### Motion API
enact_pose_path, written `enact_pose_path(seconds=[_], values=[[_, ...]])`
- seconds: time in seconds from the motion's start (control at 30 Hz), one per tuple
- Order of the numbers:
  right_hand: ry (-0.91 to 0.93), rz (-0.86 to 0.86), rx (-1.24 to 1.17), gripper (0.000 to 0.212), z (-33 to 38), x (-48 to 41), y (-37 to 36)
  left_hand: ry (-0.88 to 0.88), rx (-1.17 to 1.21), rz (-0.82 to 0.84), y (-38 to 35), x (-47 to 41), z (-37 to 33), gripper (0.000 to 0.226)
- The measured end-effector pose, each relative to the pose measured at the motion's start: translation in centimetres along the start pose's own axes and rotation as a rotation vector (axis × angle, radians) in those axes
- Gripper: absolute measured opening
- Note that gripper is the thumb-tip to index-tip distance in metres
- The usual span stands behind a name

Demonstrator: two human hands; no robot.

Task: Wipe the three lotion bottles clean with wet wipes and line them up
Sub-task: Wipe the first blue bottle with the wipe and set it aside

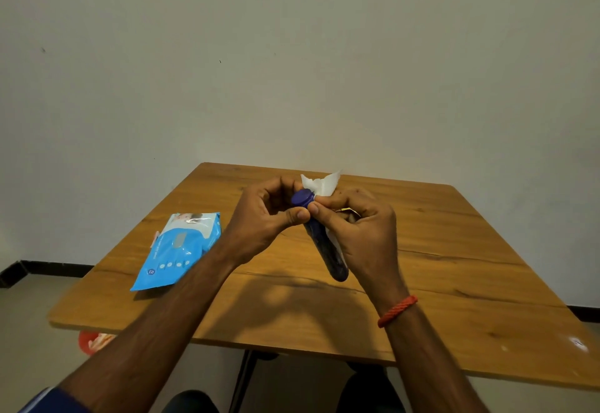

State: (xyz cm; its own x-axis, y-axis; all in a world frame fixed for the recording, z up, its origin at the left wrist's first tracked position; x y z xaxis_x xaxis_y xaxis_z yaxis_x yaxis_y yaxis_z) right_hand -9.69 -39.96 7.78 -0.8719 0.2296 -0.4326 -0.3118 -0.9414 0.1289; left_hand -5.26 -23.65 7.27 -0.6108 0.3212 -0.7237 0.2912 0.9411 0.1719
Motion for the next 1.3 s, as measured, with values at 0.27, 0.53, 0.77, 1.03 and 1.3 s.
enact_pose_path(seconds=[0.27,0.53,0.77,1.03,1.3], values=[[-0.063,-0.028,0.010,0.010,-0.4,0.9,-0.1,-0.013,-0.091,-0.017,0.0,0.0,0.2,0.043],[-0.074,0.022,0.037,0.022,-0.3,1.6,0.0,0.001,-0.155,-0.086,0.2,0.3,0.6,0.037],[-0.272,-0.048,-0.084,0.027,-1.2,0.9,-0.2,0.008,-0.118,-0.128,-0.1,0.2,0.5,0.047],[-0.151,-0.067,-0.056,0.014,-0.8,1.4,-0.6,-0.020,-0.208,-0.161,-0.2,0.3,0.4,0.043],[-0.015,-0.007,0.087,0.015,-0.8,1.2,-0.9,-0.050,-0.228,-0.171,0.0,0.4,0.8,0.050]])
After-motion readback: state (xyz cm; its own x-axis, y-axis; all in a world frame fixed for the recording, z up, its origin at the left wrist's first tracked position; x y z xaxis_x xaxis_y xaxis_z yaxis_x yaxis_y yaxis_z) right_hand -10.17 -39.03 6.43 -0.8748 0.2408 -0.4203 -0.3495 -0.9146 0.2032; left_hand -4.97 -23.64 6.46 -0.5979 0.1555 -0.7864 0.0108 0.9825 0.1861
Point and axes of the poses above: each hand's wrist, its own x-axis away from the middle knuckle, its own y-axis out of the back of the hand, z = x × y, the point moved 4 cm from there along -x, towards the middle knuckle, and after that the axes turned 15 degrees about -y, right-handed, at the moved point
